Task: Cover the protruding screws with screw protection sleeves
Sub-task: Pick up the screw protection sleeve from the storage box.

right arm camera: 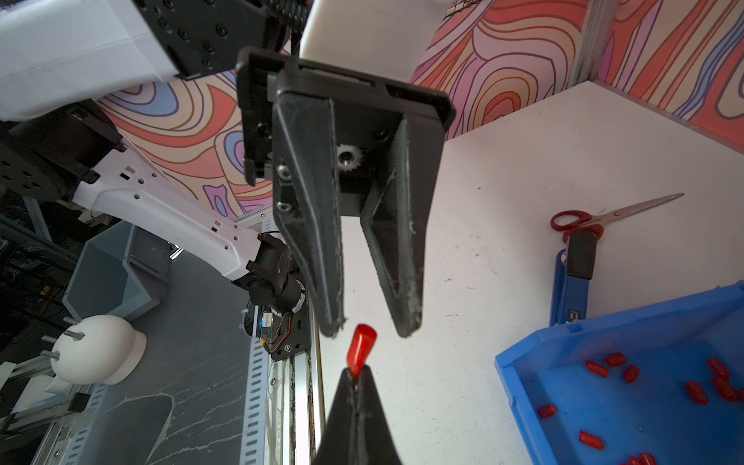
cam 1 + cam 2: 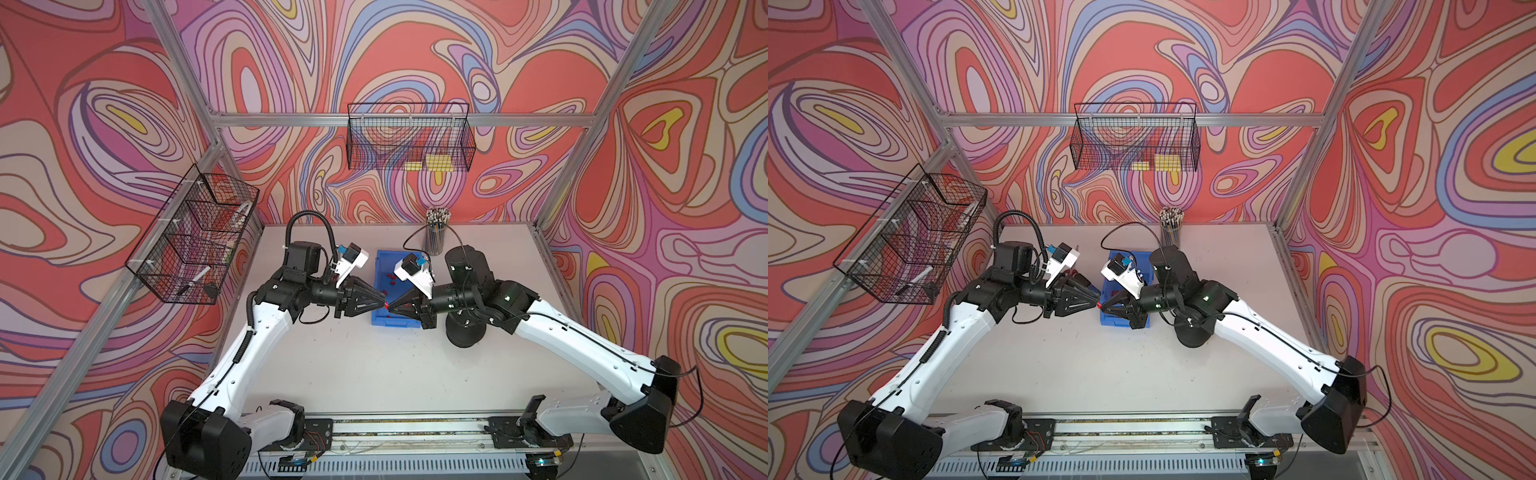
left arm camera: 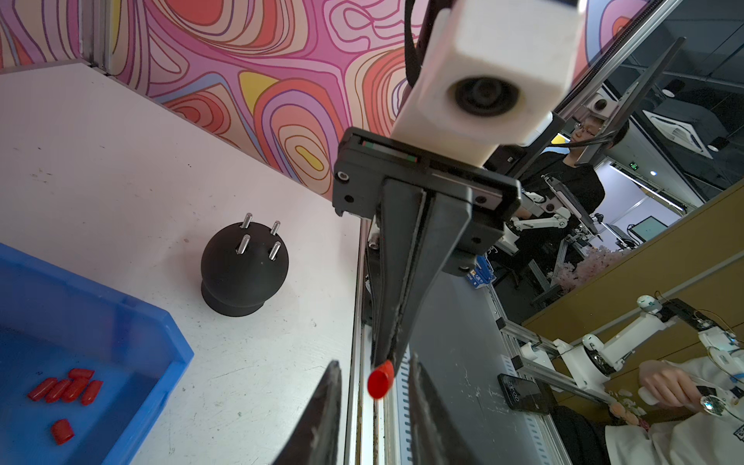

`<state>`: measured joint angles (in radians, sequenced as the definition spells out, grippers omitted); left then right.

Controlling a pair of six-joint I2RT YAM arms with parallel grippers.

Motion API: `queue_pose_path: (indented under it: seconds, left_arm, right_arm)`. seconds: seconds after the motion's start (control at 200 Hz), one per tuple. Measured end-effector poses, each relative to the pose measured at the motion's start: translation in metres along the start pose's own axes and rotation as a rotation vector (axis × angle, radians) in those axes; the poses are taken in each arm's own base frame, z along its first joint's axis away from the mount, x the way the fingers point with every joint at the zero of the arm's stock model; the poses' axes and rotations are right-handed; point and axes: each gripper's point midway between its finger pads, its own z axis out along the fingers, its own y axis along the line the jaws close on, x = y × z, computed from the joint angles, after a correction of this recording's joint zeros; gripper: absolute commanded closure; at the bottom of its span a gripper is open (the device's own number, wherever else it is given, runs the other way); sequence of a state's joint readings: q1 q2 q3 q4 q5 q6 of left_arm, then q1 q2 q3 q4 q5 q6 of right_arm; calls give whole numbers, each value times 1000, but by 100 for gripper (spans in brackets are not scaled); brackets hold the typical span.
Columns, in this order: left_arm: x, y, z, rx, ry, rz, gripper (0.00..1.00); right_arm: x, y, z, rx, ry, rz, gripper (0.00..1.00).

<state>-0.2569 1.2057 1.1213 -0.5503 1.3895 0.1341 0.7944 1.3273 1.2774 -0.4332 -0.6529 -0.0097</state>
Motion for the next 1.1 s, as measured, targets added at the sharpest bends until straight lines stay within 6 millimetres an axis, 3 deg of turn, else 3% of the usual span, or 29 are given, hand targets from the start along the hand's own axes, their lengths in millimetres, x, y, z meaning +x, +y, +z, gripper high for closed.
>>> queue_pose_path:
  seconds: [0.24,0.531,0.586,0.631,0.731,0.826,0.941,1.102]
  left_arm:
    - [1,-2,3,7,7,17,80]
    - [1,-2,3,7,7,24,100]
    - [1,-2,2,6,7,27,100]
    - [1,-3,2,4,7,29,100]
    - [0,-4,2,0,4,30,100]
    - [-6,-3,1,-27,-11,40,100]
    - [-22,-3,-5,-124,-82,112,100]
    - [-66,-16,-25,-260,-346,265,100]
  right_arm:
    - [-1,0,0,2,-2,-2,98]
    - [-3,0,-1,3,-6,-5,98]
    - [-3,0,-1,3,-6,-5,96]
    - [-3,0,-1,3,-6,-5,92]
    - [-4,-1,-1,13,-8,-2,56]
    - [-7,-4,-4,44,-21,-10,39]
    - [-25,-2,-19,96,-89,-49,37]
    - [-67,16,-57,141,-292,-146,47]
